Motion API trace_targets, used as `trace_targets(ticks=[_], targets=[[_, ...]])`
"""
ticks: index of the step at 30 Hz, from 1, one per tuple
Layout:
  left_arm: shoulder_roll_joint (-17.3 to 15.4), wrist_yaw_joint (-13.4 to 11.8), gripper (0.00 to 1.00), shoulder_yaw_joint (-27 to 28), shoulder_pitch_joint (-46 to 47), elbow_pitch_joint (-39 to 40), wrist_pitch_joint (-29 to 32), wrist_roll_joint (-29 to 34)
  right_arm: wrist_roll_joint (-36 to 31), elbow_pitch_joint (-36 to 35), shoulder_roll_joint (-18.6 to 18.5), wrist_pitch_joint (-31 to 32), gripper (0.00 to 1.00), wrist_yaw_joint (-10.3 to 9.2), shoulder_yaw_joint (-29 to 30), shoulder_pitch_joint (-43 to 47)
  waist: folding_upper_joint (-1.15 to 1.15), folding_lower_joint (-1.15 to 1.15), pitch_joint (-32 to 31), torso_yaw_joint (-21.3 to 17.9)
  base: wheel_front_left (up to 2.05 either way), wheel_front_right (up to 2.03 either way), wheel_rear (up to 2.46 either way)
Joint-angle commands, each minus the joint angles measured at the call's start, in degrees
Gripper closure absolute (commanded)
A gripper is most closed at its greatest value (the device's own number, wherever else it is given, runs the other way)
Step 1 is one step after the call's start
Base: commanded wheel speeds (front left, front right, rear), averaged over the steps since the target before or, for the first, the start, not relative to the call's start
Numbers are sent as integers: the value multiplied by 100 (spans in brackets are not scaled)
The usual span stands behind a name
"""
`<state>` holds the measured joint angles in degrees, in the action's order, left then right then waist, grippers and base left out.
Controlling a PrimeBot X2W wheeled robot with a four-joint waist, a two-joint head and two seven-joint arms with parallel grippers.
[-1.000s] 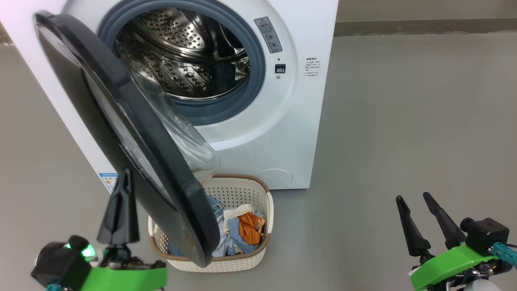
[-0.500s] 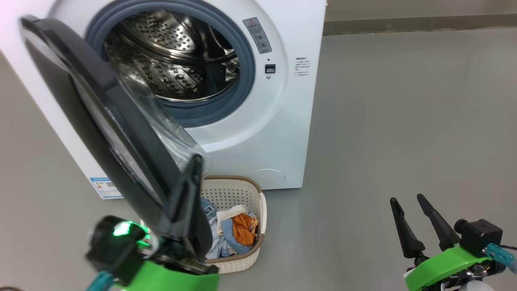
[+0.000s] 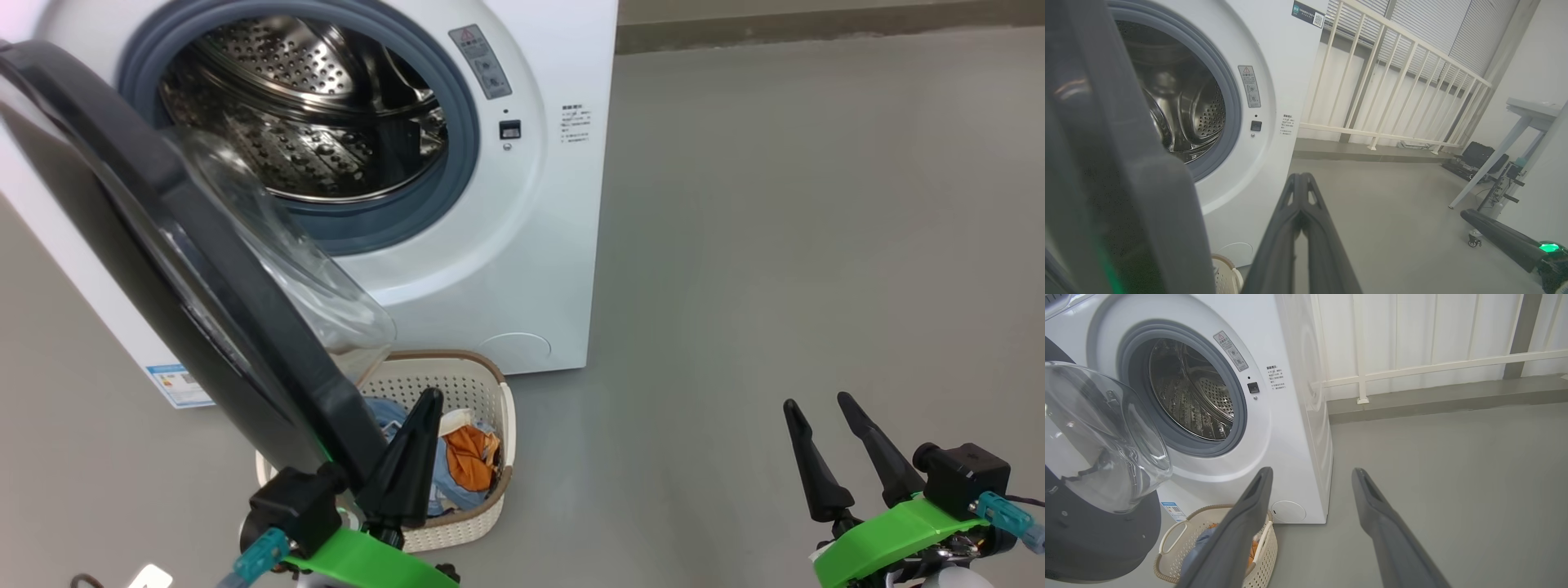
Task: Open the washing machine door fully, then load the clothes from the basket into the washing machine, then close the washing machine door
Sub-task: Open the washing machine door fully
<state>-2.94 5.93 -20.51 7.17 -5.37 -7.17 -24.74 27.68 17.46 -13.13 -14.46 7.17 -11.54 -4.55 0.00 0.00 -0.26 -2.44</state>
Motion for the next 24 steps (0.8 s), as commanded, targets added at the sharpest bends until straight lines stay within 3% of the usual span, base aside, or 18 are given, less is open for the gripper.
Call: trace_targets(ticks=[1,14,24], targets=[[-8,-29,100,176,264,-26,-76,-59,-8,-107,-64,-53,0,32,-114,-230,0,0,40,-46,0,0,0],[-3,-239,100,421,510,-820,-396,-309,1,-60,-51,-54,0,32,-141,-237,0,0,98,-59,0,0,0],[-130,-291,100,556,391,-907,-467,-399,41,-12,-48,-54,0,32,-164,-214,0,0,55,404,0,0,0]])
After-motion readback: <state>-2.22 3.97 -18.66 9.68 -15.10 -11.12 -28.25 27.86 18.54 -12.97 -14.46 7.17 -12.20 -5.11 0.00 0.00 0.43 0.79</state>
